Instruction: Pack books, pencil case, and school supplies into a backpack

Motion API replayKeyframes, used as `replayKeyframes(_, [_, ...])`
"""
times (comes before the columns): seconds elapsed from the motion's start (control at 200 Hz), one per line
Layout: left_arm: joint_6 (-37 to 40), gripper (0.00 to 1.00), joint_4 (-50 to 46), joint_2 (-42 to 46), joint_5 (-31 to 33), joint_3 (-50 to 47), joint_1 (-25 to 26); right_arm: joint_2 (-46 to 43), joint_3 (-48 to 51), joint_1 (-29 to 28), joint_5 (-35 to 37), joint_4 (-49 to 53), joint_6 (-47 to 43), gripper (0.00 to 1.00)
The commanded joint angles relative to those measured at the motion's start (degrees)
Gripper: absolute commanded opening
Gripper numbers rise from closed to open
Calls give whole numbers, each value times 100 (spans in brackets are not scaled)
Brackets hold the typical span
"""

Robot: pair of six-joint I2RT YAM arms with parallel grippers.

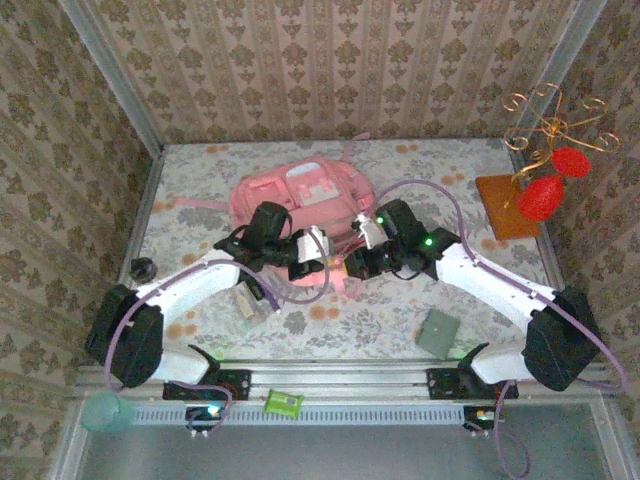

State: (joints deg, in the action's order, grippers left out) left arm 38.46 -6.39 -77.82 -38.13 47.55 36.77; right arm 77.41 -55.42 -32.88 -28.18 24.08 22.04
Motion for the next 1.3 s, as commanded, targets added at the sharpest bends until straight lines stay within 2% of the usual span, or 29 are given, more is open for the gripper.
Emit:
replayKeyframes(0.0, [404, 0, -150, 426, -28, -413, -281, -129, -122, 426, 728, 627, 68, 0])
replayKeyframes(0.21, [713, 0, 79, 881, 68, -850, -671, 136, -344, 721, 1943, 1001, 270, 0])
replayKeyframes(0.265, [612, 0, 297, 964, 45, -967, -847, 195, -413, 722, 2080, 1021, 284, 0])
replayKeyframes(0.32, [465, 0, 529, 1012, 86, -1039, -991, 196, -428, 646, 1833, 848, 241, 0])
replayKeyframes(0.375, [362, 38, 573, 1023, 320, -1008, -1002, 122, -341, 476, 1516, 402, 221, 0])
replayKeyframes(0.455, [212, 64, 597, 1032, 282, -953, -775, 49, -230, 273, 834, -82, 210, 0])
replayKeyframes(0.52, [9, 77, 668, 987, 393, -860, -452, 8, -141, 179, 320, -486, 269, 0])
replayKeyframes(0.63, [-621, 86, 712, 767, 413, -467, 4, -68, -50, -8, -81, -788, 259, 0])
replayKeyframes(0.76, [-1228, 83, 598, 370, 537, -119, 321, -258, 100, -88, -322, -1051, 310, 0])
replayKeyframes(0.84, [-1436, 76, 520, 165, 674, -34, 325, -367, 198, -106, -460, -1213, 311, 0])
replayKeyframes(0.985, [-1399, 61, 112, -134, 460, 160, 324, -469, 306, -141, -605, -1400, 270, 0])
replayKeyframes(1.08, [-1233, 45, -156, -329, 353, 286, 322, -561, 390, -142, -732, -1605, 272, 0])
replayKeyframes(1.125, [-1110, 31, -262, -388, 306, 316, 284, -584, 397, -143, -621, -1504, 193, 0])
replayKeyframes(1.19, [-927, 0, -206, -364, 166, 233, 131, -538, 289, -64, -300, -1002, 36, 0])
replayKeyframes(1.295, [-448, 0, 56, 1, -284, -123, -130, -270, 84, 283, 316, -29, -73, 0])
